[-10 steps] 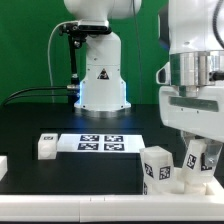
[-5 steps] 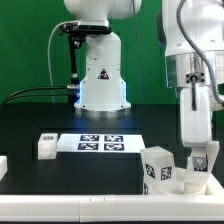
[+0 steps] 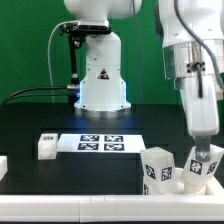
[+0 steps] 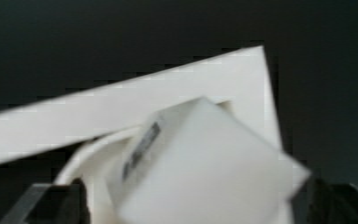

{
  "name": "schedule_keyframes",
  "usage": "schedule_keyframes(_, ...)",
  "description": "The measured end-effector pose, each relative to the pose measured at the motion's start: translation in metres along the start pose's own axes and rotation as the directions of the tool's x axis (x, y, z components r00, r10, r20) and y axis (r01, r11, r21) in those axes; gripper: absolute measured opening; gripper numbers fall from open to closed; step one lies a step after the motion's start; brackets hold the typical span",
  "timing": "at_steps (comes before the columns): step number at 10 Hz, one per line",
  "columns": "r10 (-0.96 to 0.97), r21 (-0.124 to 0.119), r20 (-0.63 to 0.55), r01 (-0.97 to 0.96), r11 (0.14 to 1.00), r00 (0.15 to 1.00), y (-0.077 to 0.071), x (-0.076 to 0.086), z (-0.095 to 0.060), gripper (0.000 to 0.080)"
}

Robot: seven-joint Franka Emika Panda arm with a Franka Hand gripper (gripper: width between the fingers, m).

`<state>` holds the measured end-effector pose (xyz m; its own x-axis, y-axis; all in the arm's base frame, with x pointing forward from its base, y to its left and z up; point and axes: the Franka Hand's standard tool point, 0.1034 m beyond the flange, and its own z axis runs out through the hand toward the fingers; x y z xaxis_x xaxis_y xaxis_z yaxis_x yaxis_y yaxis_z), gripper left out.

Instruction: Assemble stool

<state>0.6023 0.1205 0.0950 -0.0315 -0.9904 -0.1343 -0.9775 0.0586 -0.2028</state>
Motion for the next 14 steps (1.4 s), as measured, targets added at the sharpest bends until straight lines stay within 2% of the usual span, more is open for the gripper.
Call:
schedule_keyframes(1,-0.199,0.017,0.014,0.199,0.980,0.980,-0.008,-0.001,-0.014,0.0641)
schedule_keyframes(2,-0.395,0.031,0.012,0.395,0.918,0.918,-0.011,-0.002,-0.018,0.0648)
schedule_keyframes(6,-0.595,0.021,0.000,0.595,0.803,0.804,-0.010,-0.001,-0.016,0.0649)
schedule_keyframes(7,-0.756,-0.018,0.009,0.756,0.654,0.654,-0.009,-0.009,-0.017,0.0649)
schedule_keyframes(8,-0.880,-0.034,0.031,0.880,0.473,0.474,-0.013,-0.014,-0.018,0.0649)
schedule_keyframes(9,-0.935,-0.033,0.066,0.937,0.347,0.348,-0.013,-0.015,-0.017,0.0649)
schedule_keyframes(10,-0.954,-0.023,0.050,0.956,0.293,0.294,-0.014,-0.014,-0.018,0.0649)
schedule_keyframes(11,-0.968,-0.019,-0.025,0.968,0.249,0.249,-0.012,-0.007,-0.022,0.0649)
schedule_keyframes(12,-0.977,-0.031,-0.001,0.976,0.213,0.213,-0.007,-0.005,-0.020,0.0649)
schedule_keyframes(13,-0.991,-0.039,-0.001,0.991,0.130,0.130,-0.009,-0.004,-0.020,0.0649)
schedule_keyframes(14,-1.000,-0.061,0.009,0.998,-0.014,-0.013,-0.008,-0.007,-0.018,0.0649)
